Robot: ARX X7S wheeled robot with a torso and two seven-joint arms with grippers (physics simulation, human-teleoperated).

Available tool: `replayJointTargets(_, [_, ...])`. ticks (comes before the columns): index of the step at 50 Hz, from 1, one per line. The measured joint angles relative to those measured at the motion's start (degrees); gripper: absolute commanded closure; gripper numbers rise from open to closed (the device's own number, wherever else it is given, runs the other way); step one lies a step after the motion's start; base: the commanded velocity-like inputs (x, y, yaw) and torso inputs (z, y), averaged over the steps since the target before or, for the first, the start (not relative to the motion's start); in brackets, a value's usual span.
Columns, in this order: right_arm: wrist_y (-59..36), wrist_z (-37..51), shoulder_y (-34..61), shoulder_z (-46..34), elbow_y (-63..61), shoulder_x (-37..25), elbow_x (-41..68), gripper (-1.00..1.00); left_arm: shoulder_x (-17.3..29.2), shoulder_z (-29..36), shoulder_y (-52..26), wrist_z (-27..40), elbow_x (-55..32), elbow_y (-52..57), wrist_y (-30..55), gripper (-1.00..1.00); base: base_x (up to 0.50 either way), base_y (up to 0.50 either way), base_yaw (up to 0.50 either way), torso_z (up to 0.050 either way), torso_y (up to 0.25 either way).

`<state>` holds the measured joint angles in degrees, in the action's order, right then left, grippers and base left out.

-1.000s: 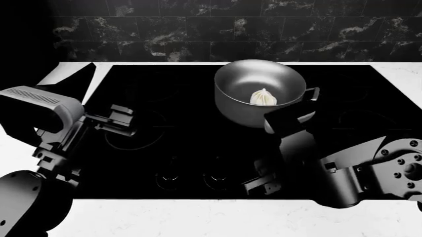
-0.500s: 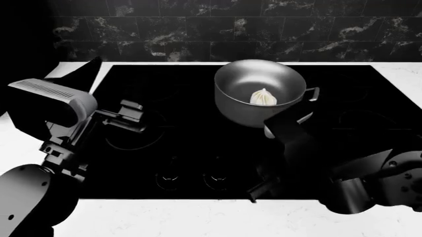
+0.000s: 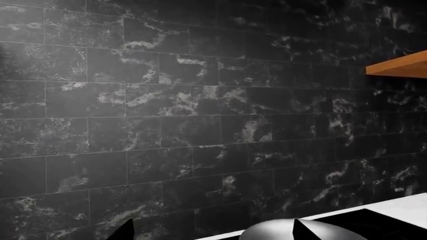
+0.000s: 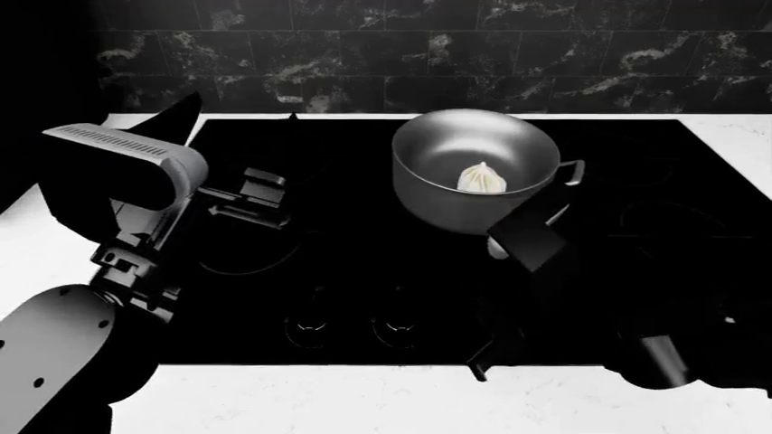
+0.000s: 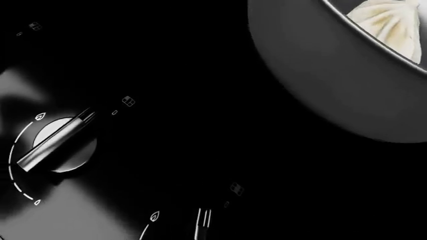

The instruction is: Frozen meat rests on a plate on the counter. Retrieve the meat and place it in a pot on a burner. Then turn the burner on.

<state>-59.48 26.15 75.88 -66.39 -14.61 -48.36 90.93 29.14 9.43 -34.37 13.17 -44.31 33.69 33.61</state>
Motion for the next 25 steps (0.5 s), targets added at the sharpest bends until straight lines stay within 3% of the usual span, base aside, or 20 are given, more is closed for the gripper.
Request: replayJointTargets(25, [1.59,-13.74,4.23,-5.62,2.02,-0.12,-8.85,1.0,-0.52,1.76,-1.31,1.0,0.63,-0.66,0.92,-1.0,0.0,0.0,0.0,0.0,0.0])
